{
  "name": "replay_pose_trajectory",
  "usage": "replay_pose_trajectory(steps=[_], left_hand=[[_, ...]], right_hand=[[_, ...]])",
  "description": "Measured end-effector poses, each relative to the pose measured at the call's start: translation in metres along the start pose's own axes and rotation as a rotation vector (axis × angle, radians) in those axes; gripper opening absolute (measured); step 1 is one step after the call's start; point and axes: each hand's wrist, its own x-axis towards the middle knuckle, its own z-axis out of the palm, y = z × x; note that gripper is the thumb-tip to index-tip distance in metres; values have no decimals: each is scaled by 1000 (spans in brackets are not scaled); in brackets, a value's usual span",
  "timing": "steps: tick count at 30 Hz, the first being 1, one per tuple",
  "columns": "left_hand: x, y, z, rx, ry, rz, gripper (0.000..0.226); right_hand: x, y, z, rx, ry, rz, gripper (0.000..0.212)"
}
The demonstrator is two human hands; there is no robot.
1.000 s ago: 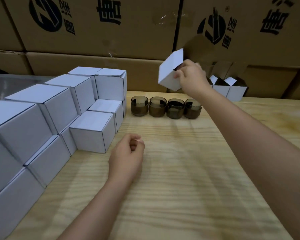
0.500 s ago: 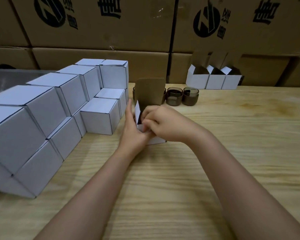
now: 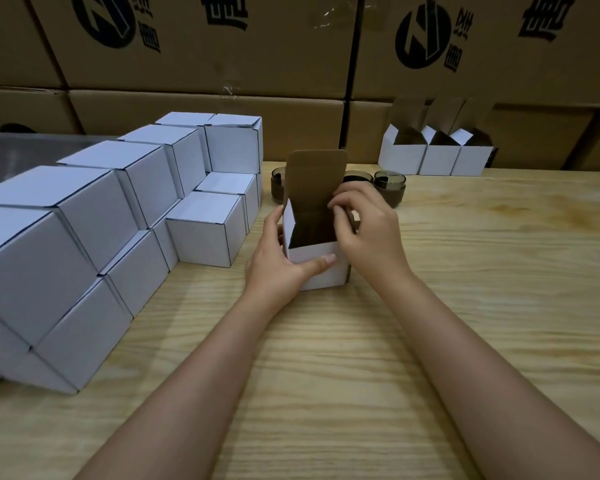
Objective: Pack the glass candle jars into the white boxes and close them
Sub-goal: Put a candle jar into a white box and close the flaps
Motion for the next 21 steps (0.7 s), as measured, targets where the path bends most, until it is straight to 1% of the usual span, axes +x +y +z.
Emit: replay_pose_trajectory(steps=[3,5,6,8,10,11,13,16,19,20,21], left_hand=[[0,-1,0,-5,-6,-7,110],[0,-2,0,-4,-11,-13,110],[0,-2,0,-3,-14,-12,110],[1,-2,0,-5,-21,-11,111],[2,-3,-1,2,-27,-14,111],[2,-4,-1,4,-30,-12,110],[2,-5,-2,-15,-43,2,107],[2,-6,-4,-88,-101,55,97],[4,-3,-4,-243,-99,49,81],[5,-2,-3,-251,-90,28,74],[4,-1,-2,-246,-68,19,61]], right_hand=[[-3,2,1,-32,17,22,19],[-6,3,4,15,71,64,21],[-6,5,5,63,105,128,22],[-6,10,6,168,138,334,26],[-8,17,6,288,94,502,30],[-10,19,6,357,59,545,31],[-13,20,4,451,-11,546,32],[-15,20,1,535,-87,473,37],[-13,23,-2,697,-182,442,49],[-13,23,-3,742,-216,453,53],[-13,23,-3,764,-238,465,55]])
